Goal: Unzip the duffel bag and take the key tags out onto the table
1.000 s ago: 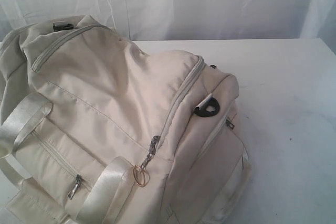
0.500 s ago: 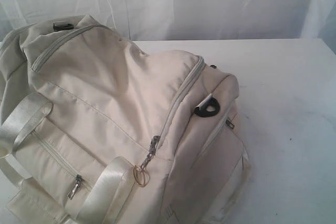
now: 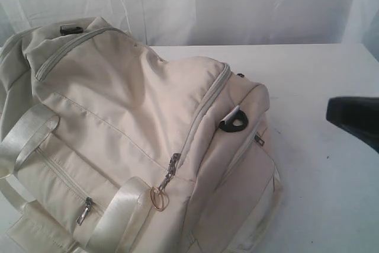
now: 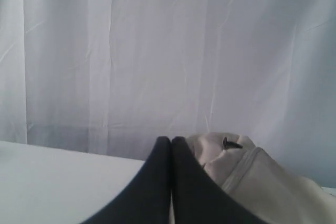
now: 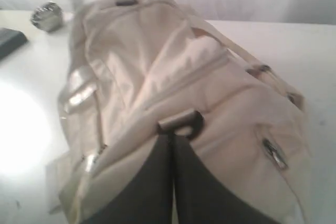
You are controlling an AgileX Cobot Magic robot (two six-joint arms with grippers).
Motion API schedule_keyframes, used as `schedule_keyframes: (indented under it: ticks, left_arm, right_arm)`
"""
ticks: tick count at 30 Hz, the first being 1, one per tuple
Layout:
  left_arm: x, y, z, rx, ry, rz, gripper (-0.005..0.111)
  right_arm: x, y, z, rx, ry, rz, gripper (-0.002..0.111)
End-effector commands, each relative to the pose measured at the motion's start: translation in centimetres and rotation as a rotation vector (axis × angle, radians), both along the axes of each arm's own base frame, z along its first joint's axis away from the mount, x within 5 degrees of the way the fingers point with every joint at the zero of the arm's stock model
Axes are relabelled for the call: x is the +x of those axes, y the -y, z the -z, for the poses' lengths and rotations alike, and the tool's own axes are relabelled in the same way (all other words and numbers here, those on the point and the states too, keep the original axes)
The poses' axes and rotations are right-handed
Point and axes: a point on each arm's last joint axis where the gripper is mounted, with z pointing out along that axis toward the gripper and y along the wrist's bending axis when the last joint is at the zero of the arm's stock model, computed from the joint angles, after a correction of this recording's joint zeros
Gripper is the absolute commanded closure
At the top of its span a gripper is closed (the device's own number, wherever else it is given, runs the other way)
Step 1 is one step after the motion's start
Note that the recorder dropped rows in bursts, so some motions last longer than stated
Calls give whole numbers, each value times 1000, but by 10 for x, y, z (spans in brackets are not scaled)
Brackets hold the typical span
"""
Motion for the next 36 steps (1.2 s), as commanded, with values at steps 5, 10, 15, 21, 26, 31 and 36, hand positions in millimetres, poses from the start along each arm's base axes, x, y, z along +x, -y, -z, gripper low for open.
schedule_keyframes:
  ticks: [5,10,15,21,26,31,36]
  left_arm:
    - [43,0,-71,320,-38,-55,107]
    - [78,-1,-89,320,-98,-46,107]
    - [108,-2,-89,320,-166,-35,107]
    - [115,-3,-84,311,-202,-29,107]
    - [115,-3,-83,359,-216,-35,107]
    - [115,-3,-79,391,-254,-37,107]
    - [116,-5,-71,390,-340,-35,107]
  right_arm:
    - [21,-2,-14,111,45,64,108]
    - [23,-1,-15,113,51,83,108]
    - [30,-3,-6,100,-1,73,108]
    - [39,-11,14,72,-145,-11,88]
    - [47,-16,27,56,-244,-54,46]
    - [52,-21,36,59,-332,-105,31]
    - [55,-22,39,57,-353,-111,31]
